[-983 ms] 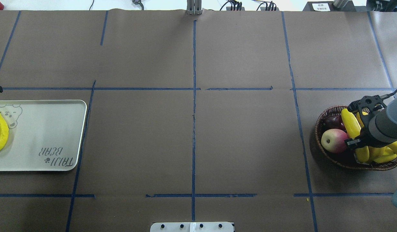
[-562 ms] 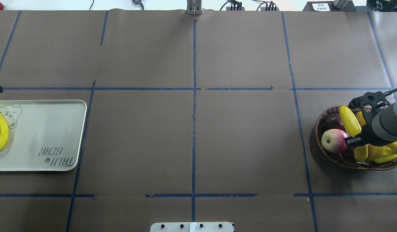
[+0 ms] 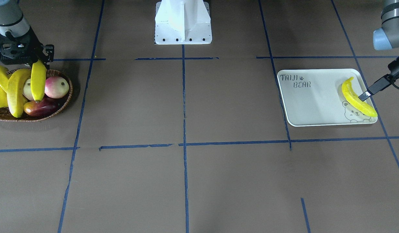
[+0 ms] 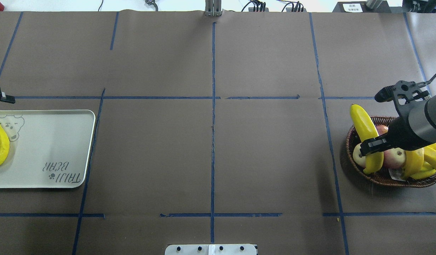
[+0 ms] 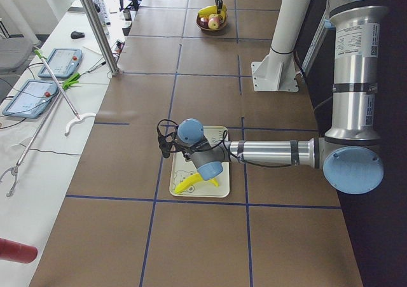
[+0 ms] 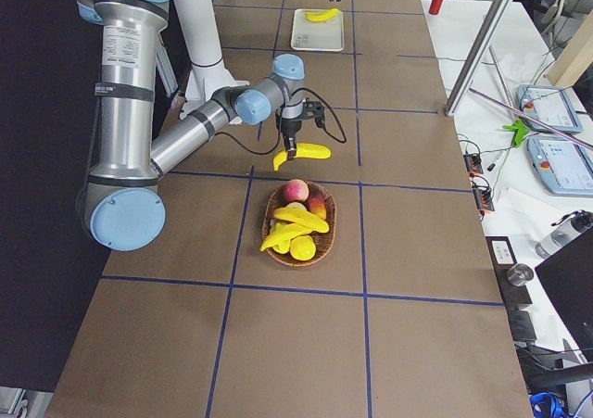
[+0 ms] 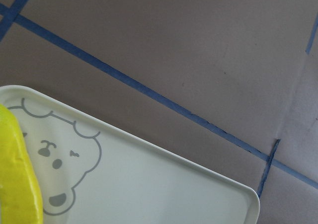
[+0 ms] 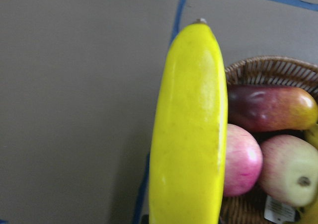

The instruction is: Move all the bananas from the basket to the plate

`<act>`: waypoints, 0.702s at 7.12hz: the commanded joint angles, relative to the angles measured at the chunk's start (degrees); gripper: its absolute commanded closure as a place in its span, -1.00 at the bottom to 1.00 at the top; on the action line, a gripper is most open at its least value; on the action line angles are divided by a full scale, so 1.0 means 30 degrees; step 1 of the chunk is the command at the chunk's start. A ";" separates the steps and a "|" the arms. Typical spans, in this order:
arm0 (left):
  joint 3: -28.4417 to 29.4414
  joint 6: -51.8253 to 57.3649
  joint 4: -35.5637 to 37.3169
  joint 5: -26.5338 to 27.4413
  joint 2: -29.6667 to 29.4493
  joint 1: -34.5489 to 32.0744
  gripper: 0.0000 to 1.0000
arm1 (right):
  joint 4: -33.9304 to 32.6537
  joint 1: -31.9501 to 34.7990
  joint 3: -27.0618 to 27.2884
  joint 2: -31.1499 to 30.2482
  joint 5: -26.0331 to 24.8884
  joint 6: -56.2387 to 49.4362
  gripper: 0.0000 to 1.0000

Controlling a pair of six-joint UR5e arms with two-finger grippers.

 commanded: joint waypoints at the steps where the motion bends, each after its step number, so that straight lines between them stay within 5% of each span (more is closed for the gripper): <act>1: -0.0424 -0.2501 -0.0670 0.0058 -0.1691 0.1530 -1.00 | 0.0016 -0.0426 -0.1459 0.4134 0.0691 0.2584 0.61; 4: -0.1362 -0.6162 -0.0641 0.0899 -0.5290 0.4190 -1.00 | 0.1147 -0.2243 -0.2546 0.7898 0.0486 0.5588 0.58; 5: -0.1335 -0.6873 -0.0641 0.2590 -0.6696 0.5740 -1.00 | 0.4697 -0.2652 -0.3858 0.7936 0.0457 0.7072 0.58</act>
